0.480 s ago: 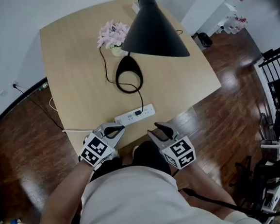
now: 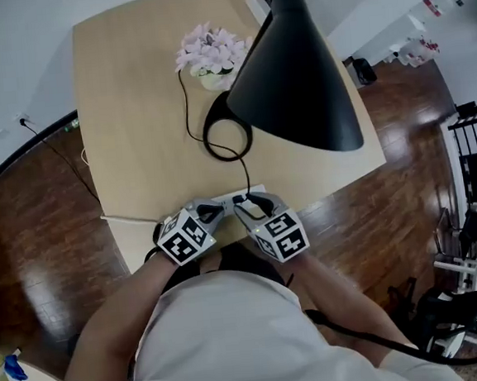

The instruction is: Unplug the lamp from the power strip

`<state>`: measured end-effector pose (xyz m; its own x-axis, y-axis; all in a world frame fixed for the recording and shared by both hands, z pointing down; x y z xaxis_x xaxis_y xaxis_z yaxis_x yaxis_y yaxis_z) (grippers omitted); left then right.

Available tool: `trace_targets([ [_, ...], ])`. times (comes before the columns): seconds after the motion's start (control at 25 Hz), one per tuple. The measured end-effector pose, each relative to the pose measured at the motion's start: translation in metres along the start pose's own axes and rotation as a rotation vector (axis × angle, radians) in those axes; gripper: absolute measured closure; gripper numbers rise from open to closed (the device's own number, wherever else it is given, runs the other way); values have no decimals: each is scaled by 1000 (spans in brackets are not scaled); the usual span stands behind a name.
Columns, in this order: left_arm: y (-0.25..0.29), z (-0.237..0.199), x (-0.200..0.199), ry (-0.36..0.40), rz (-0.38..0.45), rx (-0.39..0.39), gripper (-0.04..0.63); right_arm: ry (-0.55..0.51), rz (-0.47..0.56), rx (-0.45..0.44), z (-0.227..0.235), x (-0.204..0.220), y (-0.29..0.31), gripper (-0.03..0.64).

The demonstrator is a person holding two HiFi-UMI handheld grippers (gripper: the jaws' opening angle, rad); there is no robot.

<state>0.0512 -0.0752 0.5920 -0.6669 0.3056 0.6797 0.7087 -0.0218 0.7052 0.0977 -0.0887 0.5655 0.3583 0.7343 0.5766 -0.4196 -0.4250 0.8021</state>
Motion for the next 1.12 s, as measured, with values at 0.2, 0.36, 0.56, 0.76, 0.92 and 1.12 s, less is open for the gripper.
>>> trace_targets([
  [0.2, 14, 2, 8, 47, -82, -22, 594, -41, -57, -32, 5, 8, 19, 486],
  [0.36, 16, 2, 9, 43, -98, -15, 594, -75, -66, -21, 8, 10, 24, 522],
  [0.56, 16, 2, 10, 3, -124, -5, 594, -103, -84, -46, 5, 10, 23, 526],
  [0.76, 16, 0, 10, -7, -128, -33, 594, -154, -119, -62, 3, 7, 22, 531],
  [0.92, 19, 1, 10, 3, -148, -35, 594, -178, -141, -72, 4, 9, 21, 534],
  [1.12, 19, 1, 10, 1, -162, -21, 594, -194, -92, -93, 1, -9, 11, 535],
])
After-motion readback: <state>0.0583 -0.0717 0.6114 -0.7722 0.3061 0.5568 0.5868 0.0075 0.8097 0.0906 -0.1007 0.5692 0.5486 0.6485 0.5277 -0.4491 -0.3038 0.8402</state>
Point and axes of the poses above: the fingertips, and each gripper's own axes: y forward along the fingers, z to its right, x out of its underside, the point moved 1 cm from there along -y, backward along the fingers, and after that the axes turned 5 degrees about -z, right-handed, at the moved point
